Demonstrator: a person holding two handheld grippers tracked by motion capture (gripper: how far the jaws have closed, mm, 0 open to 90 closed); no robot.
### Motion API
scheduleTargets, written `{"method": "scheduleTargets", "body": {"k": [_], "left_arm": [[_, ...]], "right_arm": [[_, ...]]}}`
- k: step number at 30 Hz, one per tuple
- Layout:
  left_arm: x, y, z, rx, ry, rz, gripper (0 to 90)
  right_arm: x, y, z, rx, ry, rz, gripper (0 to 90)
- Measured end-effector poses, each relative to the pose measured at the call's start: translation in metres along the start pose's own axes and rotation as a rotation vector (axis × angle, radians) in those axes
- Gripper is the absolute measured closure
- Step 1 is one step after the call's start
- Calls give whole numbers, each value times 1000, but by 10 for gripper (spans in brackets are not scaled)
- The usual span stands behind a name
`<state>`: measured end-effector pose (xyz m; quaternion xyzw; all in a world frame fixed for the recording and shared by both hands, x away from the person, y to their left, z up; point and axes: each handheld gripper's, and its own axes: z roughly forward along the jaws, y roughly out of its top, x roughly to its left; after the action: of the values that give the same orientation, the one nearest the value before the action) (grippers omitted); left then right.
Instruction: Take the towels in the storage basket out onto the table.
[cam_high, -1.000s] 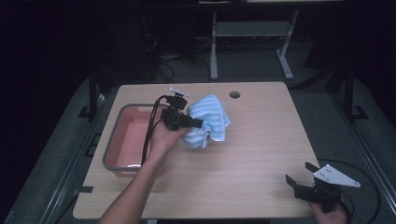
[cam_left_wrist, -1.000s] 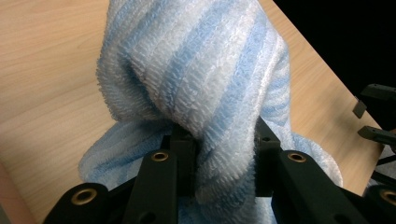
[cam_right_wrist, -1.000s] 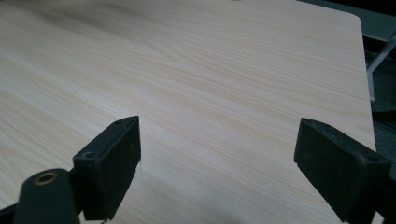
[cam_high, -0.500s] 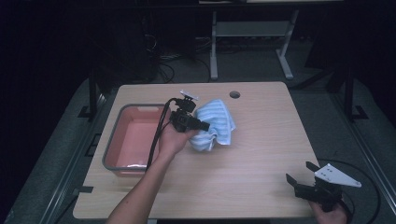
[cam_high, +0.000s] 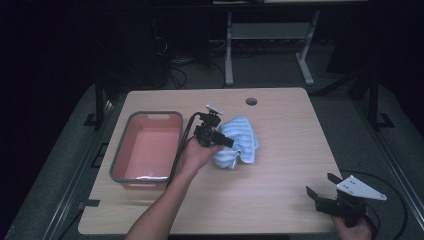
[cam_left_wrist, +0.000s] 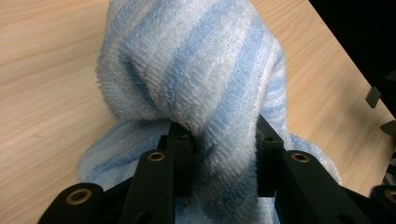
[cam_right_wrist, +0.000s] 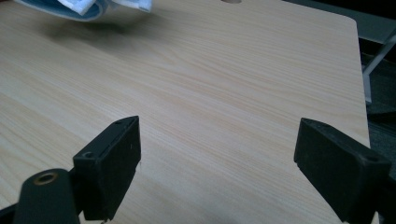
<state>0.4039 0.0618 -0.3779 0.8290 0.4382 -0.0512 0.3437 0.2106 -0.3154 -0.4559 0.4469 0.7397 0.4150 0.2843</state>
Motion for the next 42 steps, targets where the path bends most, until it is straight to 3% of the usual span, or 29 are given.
{"method": "scheduleTargets", "body": {"k": [17, 30, 42], "left_arm": [[-10, 1, 33, 42, -28, -6, 651], [-15, 4, 49, 33, -18, -23, 650], [-17, 2, 67, 57, -6, -42, 537]], "right_arm": [[0, 0, -1, 1, -3, 0, 144], [-1, 0, -1, 0, -3, 3, 144], [-2, -1, -2, -5, -7, 1, 144]]}}
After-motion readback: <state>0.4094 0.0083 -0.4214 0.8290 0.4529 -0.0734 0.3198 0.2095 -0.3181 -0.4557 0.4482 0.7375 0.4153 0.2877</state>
